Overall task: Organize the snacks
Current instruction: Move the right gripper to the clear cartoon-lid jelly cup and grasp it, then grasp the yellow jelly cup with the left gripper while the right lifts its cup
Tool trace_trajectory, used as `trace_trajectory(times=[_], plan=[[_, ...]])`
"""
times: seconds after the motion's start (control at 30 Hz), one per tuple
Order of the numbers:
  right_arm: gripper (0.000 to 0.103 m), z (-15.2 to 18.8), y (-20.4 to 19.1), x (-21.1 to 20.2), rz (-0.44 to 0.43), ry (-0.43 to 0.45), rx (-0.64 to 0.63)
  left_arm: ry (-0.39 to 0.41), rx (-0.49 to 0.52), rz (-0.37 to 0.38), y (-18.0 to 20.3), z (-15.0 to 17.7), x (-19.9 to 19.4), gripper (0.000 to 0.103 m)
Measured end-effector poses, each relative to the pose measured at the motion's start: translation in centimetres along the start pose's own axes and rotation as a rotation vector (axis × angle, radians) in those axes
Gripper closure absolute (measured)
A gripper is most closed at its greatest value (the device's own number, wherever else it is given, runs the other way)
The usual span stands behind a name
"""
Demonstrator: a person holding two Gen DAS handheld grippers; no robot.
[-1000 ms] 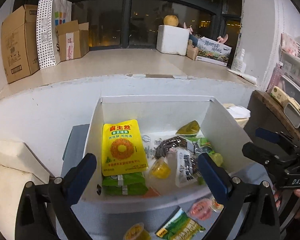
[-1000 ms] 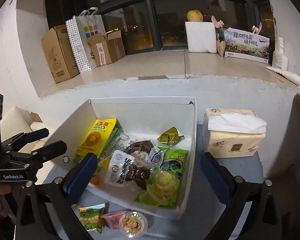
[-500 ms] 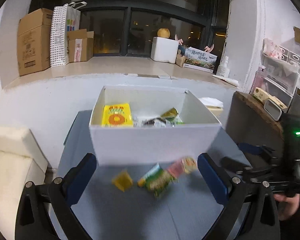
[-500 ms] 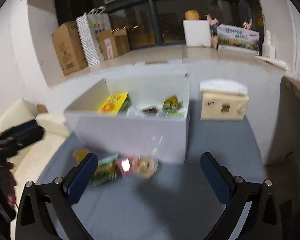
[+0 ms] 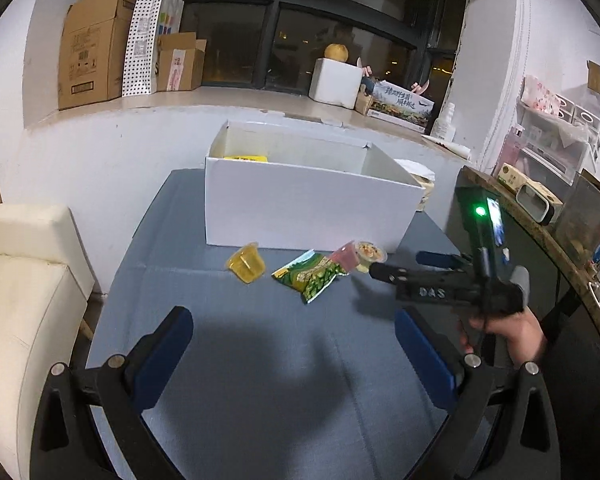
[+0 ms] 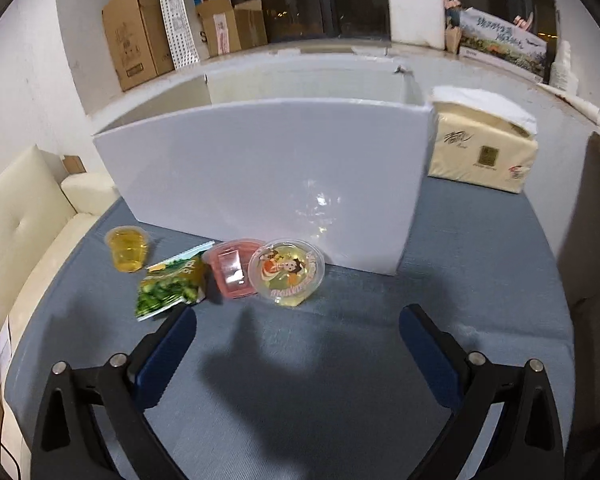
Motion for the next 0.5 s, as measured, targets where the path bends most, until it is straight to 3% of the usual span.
trace_trajectory(times=[0.03,0.1,0.23,0.3,0.33,0.37,0.5], plan=[[0.008,-0.2,0.1,0.5,0.011,-0.005,-0.006,0.000,0.002,-0.004,-0.1,0.1,0.0,0.000],[0.027,-0.5,0.2,1.3,0.017,-0.026,-0.006,-0.004,-0.003,-0.005,-0.3,0.1,0.2,0.000],[0.028,-1.0,0.1,2.2,0.000,-0.042,0.004,-0.012,-0.008,-0.002,-0.5,0.2,0.8,0.000],[0.041,-1.3,0.0,2.5,-0.027,-0.047,0.007,-0.019,-0.007,-0.002,-0.5,0.1,1.2,0.000],[0.043,-1.4,-0.2,2.5,-0.045,-0.050,0.003,-0.021,-0.006,-0.003,-0.4,0.1,1.3,0.000],[0.058,-1.4,-0.5,2.5,-0.042,-0.049,-0.006,-0.024,-0.004,-0.001,-0.3,0.2,1.5,0.000],[0.057,-1.2,-1.0,2.4,-0.036,-0.047,-0.030,-0.031,-0.003,0.003,-0.4,0.1,2.1,0.000]])
Point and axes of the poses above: each gripper's, at about its wrist camera, not at the fingertips, and x roughly the way its jaws point, y to its right, z to its underside, the point moved 3 cm from there along x, roughly the way its jaws point, and after that the axes turned 13 degrees about x, right-handed, at the moved point
